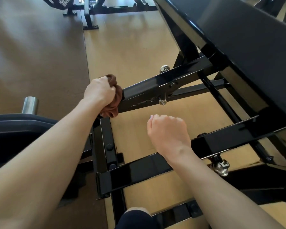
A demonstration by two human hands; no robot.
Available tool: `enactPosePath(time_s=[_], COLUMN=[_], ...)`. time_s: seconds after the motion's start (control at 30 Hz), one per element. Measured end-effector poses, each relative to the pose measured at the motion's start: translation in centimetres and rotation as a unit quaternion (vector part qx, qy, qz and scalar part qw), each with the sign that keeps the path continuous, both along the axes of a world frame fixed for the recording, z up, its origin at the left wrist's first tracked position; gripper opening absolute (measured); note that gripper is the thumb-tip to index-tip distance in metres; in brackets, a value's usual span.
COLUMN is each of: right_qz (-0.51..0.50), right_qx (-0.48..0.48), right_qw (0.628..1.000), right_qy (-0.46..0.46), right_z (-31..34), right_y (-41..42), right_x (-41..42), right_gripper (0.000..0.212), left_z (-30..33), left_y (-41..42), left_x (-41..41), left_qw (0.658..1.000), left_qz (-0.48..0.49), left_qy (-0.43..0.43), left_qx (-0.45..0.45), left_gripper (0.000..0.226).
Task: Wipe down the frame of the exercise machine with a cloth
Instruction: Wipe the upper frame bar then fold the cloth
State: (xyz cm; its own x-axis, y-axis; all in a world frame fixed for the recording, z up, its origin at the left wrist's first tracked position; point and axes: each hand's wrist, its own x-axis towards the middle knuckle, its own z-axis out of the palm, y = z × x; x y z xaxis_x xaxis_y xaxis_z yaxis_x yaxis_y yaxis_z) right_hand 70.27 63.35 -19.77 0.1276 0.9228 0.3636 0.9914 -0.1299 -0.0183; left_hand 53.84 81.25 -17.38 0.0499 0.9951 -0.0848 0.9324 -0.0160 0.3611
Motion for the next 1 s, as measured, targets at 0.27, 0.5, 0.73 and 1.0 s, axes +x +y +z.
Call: enactPosePath(time_s=[0.27, 0.5, 0.73, 1.0], right_qz=[0.030, 0.016, 0.006, 0.028], right_qx=[-0.050, -0.022, -0.026, -0.091], right_qw=[0.997, 1.000, 0.999, 0.995], right_qy=[-0.041, 0.004, -0.018, -0.029], right_z=[0.6, 0.4, 0.2, 0.6], right_y=[-0.1, 0.1, 0.1, 0.3], right_x=[0.0, 0.1, -0.3, -0.4], right_gripper=[0.048, 0.043, 0.044, 0.036], left_z=[2.5, 0.5, -0.9, 1.0], left_y=[-0.4, -0.4, -1.2, -3.2], left_x=[14.5, 4.4, -4.0, 7.7], left_qw=[0.983, 0.992, 0.999, 0.989], left_qz=[-0.121, -0.066, 0.036, -0.092], left_qy=[-0.110, -0.103, -0.011, -0.089], left_qx=[0.083, 0.035, -0.005, 0.071], left_gripper=[0.029, 0.025, 0.033, 0.027])
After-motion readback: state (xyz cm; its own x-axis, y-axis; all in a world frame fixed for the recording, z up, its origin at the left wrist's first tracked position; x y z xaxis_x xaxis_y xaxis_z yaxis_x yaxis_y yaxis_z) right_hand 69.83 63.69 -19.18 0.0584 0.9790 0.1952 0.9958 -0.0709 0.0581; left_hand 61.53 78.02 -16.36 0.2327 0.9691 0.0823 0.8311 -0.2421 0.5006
